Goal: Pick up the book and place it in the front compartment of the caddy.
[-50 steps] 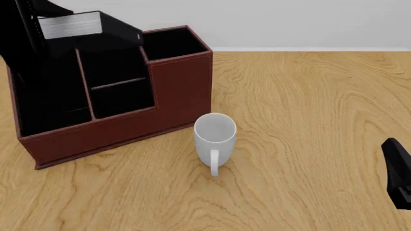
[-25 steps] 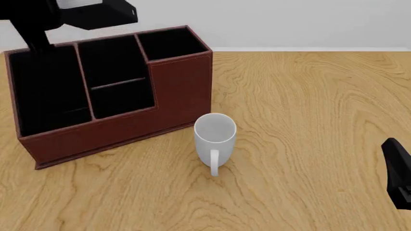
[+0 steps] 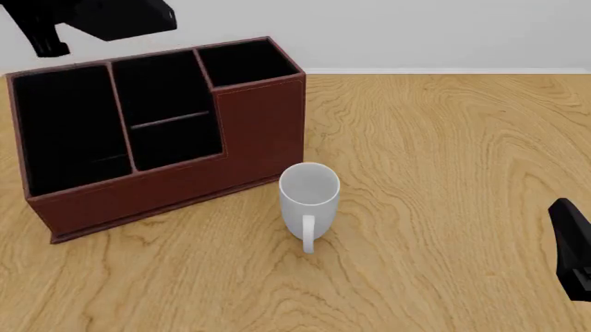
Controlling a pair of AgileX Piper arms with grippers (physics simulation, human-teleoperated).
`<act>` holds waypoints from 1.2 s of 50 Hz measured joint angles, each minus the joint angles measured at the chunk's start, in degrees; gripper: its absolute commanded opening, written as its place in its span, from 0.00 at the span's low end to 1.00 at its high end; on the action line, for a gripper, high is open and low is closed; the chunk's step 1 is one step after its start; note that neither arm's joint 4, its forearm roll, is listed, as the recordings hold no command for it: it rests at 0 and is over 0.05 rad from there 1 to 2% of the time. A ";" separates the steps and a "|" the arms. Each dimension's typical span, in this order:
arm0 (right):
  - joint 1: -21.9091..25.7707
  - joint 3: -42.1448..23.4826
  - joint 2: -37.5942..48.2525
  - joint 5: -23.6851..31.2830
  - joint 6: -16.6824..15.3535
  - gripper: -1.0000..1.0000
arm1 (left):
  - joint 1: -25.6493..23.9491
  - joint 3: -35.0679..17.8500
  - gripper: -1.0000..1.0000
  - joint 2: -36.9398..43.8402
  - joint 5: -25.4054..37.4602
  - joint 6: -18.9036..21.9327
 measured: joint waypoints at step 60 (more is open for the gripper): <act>0.00 0.00 0.00 0.00 0.00 1.00 | 2.23 -21.01 0.00 10.65 23.23 -5.30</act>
